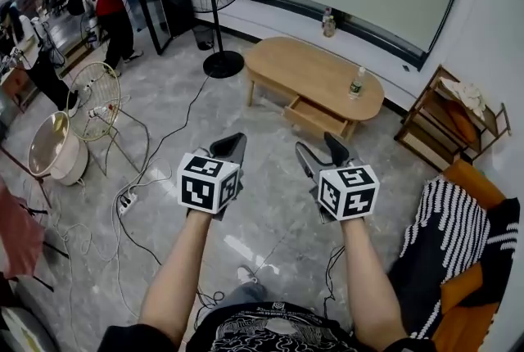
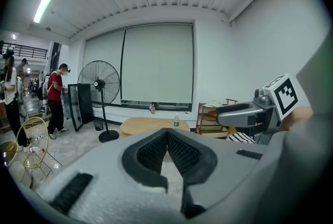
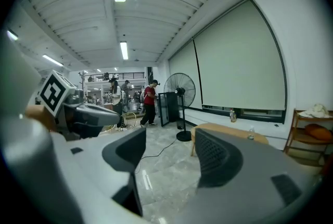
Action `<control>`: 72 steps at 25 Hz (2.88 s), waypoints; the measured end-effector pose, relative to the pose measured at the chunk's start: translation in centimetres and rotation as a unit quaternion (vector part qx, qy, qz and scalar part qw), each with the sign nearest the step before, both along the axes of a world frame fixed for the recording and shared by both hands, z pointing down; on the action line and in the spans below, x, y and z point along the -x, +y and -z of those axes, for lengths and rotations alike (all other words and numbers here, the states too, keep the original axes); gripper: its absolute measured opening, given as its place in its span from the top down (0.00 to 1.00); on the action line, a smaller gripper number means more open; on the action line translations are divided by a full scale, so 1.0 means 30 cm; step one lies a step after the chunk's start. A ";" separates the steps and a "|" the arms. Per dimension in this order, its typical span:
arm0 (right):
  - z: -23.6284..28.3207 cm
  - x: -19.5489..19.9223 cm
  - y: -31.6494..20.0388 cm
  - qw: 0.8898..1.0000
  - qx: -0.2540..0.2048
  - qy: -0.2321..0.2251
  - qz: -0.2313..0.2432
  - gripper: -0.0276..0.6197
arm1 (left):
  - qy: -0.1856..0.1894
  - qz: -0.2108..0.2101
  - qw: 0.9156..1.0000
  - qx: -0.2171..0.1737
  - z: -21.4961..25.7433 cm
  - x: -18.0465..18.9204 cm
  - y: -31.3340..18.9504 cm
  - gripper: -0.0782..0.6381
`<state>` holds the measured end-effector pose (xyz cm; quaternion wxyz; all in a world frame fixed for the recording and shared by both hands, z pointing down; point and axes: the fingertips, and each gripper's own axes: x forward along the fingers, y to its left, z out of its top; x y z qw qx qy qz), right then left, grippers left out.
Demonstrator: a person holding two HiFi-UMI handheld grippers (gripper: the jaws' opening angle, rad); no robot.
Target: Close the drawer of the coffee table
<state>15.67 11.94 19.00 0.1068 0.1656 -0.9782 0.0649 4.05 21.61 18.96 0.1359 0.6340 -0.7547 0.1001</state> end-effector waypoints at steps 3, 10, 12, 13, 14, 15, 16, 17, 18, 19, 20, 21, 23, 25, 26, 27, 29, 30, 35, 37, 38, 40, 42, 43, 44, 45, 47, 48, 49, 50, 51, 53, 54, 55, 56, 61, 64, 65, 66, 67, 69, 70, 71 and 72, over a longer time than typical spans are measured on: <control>-0.002 0.082 -0.006 1.000 0.002 0.004 -0.014 0.48 | 0.001 -0.015 1.000 0.000 0.000 0.088 -0.017 0.89; -0.016 0.235 -0.018 0.999 0.001 0.013 -0.042 0.48 | 0.006 -0.047 0.999 0.000 -0.018 0.255 -0.052 0.89; -0.017 0.262 -0.035 0.999 0.002 0.015 -0.048 0.47 | 0.006 -0.054 0.999 0.001 -0.016 0.286 -0.073 0.89; -0.017 0.273 -0.044 0.999 0.002 0.016 -0.050 0.47 | 0.006 -0.056 0.998 0.002 -0.016 0.299 -0.084 0.89; -0.019 0.282 -0.052 0.998 0.003 0.017 -0.053 0.47 | 0.006 -0.059 0.998 0.003 -0.017 0.310 -0.093 0.89; -0.023 0.290 -0.059 0.998 0.004 0.018 -0.055 0.47 | 0.006 -0.061 0.998 0.004 -0.020 0.322 -0.100 0.89; -0.028 0.297 -0.066 0.998 0.005 0.018 -0.058 0.47 | 0.005 -0.063 0.998 0.004 -0.022 0.334 -0.107 0.89; -0.032 0.304 -0.074 0.998 0.005 0.018 -0.061 0.47 | 0.004 -0.064 0.998 0.003 -0.023 0.345 -0.114 0.89; -0.035 0.310 -0.082 0.998 0.005 0.017 -0.064 0.47 | 0.002 -0.066 0.998 0.003 -0.022 0.357 -0.123 0.89; -0.038 0.315 -0.092 0.998 0.005 0.017 -0.066 0.47 | 0.001 -0.068 0.998 0.002 -0.022 0.367 -0.133 0.89; -0.041 0.320 -0.102 0.997 0.006 0.016 -0.069 0.47 | 0.000 -0.070 0.998 0.003 -0.023 0.375 -0.145 0.89; -0.046 0.325 -0.113 0.997 0.007 0.016 -0.071 0.47 | -0.001 -0.072 0.997 0.004 -0.026 0.382 -0.156 0.89; -0.057 0.337 -0.137 0.997 0.010 0.013 -0.076 0.47 | -0.003 -0.076 0.997 0.007 -0.035 0.397 -0.180 0.89; -0.069 0.354 -0.160 0.997 0.013 0.011 -0.080 0.47 | -0.005 -0.080 0.997 0.009 -0.045 0.415 -0.204 0.89; -0.074 0.363 -0.173 0.997 0.013 0.010 -0.082 0.47 | -0.007 -0.082 0.997 0.010 -0.049 0.425 -0.219 0.89; -0.079 0.372 -0.189 0.996 0.014 0.009 -0.084 0.47 | -0.008 -0.083 0.996 0.010 -0.051 0.436 -0.236 0.89; -0.090 0.389 -0.231 0.996 0.015 0.006 -0.089 0.47 | -0.011 -0.087 0.996 0.012 -0.057 0.457 -0.279 0.89; -0.096 0.397 -0.256 0.996 0.016 0.005 -0.091 0.47 | -0.013 -0.089 0.996 0.012 -0.060 0.468 -0.305 0.89; -0.120 0.452 -0.402 0.995 0.018 0.004 -0.103 0.47 | -0.016 -0.096 0.995 0.012 -0.072 0.546 -0.461 0.89; -0.124 0.482 -0.479 0.994 0.017 0.004 -0.108 0.47 | -0.018 -0.101 0.995 0.011 -0.070 0.583 -0.543 0.89; -0.127 0.497 -0.519 0.994 0.018 0.004 -0.112 0.47 | -0.018 -0.103 0.994 0.012 -0.069 0.600 -0.587 0.89; -0.132 0.526 -0.603 0.993 0.022 0.005 -0.117 0.47 | -0.018 -0.108 0.994 0.015 -0.069 0.631 -0.674 0.89; -0.134 0.557 -0.686 0.992 0.024 0.006 -0.120 0.47 | -0.018 -0.111 0.993 0.018 -0.069 0.663 -0.758 0.89; -0.134 0.574 -0.725 0.992 0.024 0.006 -0.122 0.47 | -0.018 -0.112 0.993 0.018 -0.068 0.680 -0.797 0.89; -0.131 0.590 -0.763 0.992 0.024 0.005 -0.124 0.47 | -0.018 -0.113 0.993 0.017 -0.066 0.697 -0.834 0.89; -0.127 0.608 -0.799 0.992 0.023 0.004 -0.126 0.47 | -0.018 -0.115 0.993 0.017 -0.064 0.715 -0.869 0.89; -0.119 0.644 -0.867 0.992 0.021 0.003 -0.128 0.47 | -0.019 -0.117 0.993 0.017 -0.064 0.751 -0.937 0.89; -0.117 0.659 -0.900 0.991 0.020 0.003 -0.129 0.47 | -0.019 -0.118 0.993 0.018 -0.065 0.767 -0.971 0.89; -0.117 0.672 -0.935 0.991 0.020 0.004 -0.130 0.47 | -0.019 -0.118 0.993 0.019 -0.067 0.781 -1.006 0.89; -0.117 0.681 -0.968 0.991 0.020 0.004 -0.131 0.47 | -0.018 -0.119 0.993 0.020 -0.068 0.792 -1.042 0.89; -0.119 0.688 -1.001 0.991 0.021 0.005 -0.131 0.47 | -0.017 -0.120 0.992 0.020 -0.069 0.800 -1.077 0.89; -0.123 0.699 -1.058 0.991 0.022 0.006 -0.134 0.47 | -0.016 -0.123 0.992 0.021 -0.073 0.812 -1.141 0.89; -0.126 0.704 -1.080 0.991 0.022 0.007 -0.135 0.47 | -0.016 -0.125 0.992 0.021 -0.075 0.818 -1.168 0.89; -0.128 0.708 -1.098 0.990 0.022 0.007 -0.137 0.47 | -0.016 -0.127 0.992 0.022 -0.077 0.822 -1.190 0.89; -0.131 0.710 -1.114 0.990 0.023 0.007 -0.139 0.47 | -0.016 -0.129 0.991 0.023 -0.081 0.825 -1.207 0.89; -0.157 0.699 -1.175 0.988 0.033 0.005 -0.152 0.47 | -0.012 -0.141 0.989 0.033 -0.113 0.824 -1.281 0.89; -0.172 0.695 -1.196 0.986 0.036 0.006 -0.162 0.46 | -0.012 -0.153 0.988 0.036 -0.127 0.819 -1.316 0.89; -0.176 0.694 -1.201 0.985 0.037 0.006 -0.166 0.46 | -0.012 -0.158 0.987 0.037 -0.131 0.818 -1.326 0.89; -0.180 0.695 -1.207 0.984 0.038 0.006 -0.171 0.46 | -0.012 -0.162 0.986 0.038 -0.136 0.820 -1.337 0.89; -0.184 0.698 -1.212 0.984 0.039 0.007 -0.176 0.46 | -0.011 -0.167 0.985 0.039 -0.142 0.824 -1.348 0.89; -0.195 0.706 -1.224 0.982 0.039 0.011 -0.185 0.46 | -0.009 -0.178 0.983 0.041 -0.156 0.836 -1.372 0.89; -0.200 0.711 -1.231 0.981 0.039 0.012 -0.191 0.46 | -0.008 -0.185 0.982 0.042 -0.163 0.841 -1.386 0.89; -0.204 0.716 -1.239 0.979 0.039 0.013 -0.199 0.46 | -0.007 -0.193 0.980 0.042 -0.169 0.847 -1.401 0.89; -0.208 0.723 -1.248 0.978 0.040 0.013 -0.206 0.46 | -0.006 -0.201 0.979 0.042 -0.175 0.854 -1.419 0.89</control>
